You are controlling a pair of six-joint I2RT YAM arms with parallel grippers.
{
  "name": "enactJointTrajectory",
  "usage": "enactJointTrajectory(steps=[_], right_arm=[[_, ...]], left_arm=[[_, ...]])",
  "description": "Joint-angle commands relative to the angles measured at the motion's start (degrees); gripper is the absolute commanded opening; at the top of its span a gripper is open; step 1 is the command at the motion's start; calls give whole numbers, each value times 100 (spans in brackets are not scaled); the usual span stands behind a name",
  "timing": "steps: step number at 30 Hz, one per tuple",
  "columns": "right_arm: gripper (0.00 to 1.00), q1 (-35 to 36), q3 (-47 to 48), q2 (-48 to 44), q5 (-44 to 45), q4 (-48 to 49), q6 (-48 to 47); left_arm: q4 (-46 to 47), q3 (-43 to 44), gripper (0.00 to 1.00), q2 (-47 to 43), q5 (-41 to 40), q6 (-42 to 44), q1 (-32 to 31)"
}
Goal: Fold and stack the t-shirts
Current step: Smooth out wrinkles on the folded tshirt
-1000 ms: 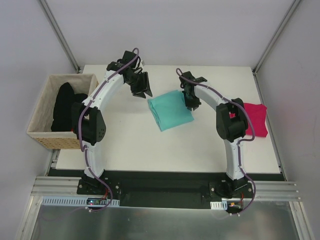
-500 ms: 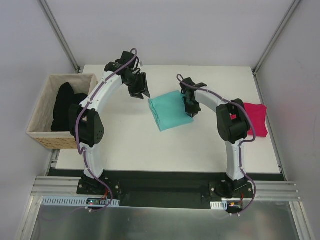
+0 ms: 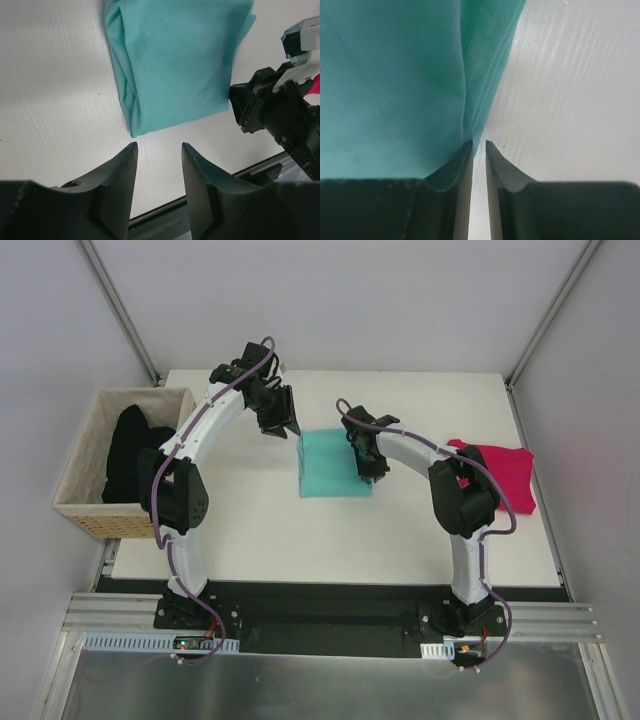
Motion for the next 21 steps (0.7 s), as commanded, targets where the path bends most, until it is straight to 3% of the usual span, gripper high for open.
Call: enactJointTrajectory(steps=[1, 8, 9, 12, 21], right_arm=[[25, -30, 140, -398, 633, -339, 228], [31, -214, 369, -705, 1582, -681, 263], [40, -249, 421, -766, 1706, -717, 246], [44, -512, 492, -960, 1952, -831, 149], [45, -1751, 563, -1118, 2023, -1025, 61]], left_arm=[[-93, 17, 40, -324, -68, -23, -119], [-84, 78, 40, -254, -24, 12, -180], [-84, 104, 40, -228, 2, 21, -206], [-93, 315, 41, -26, 90, 56, -321], [-110, 1105, 40, 686, 372, 30, -637]])
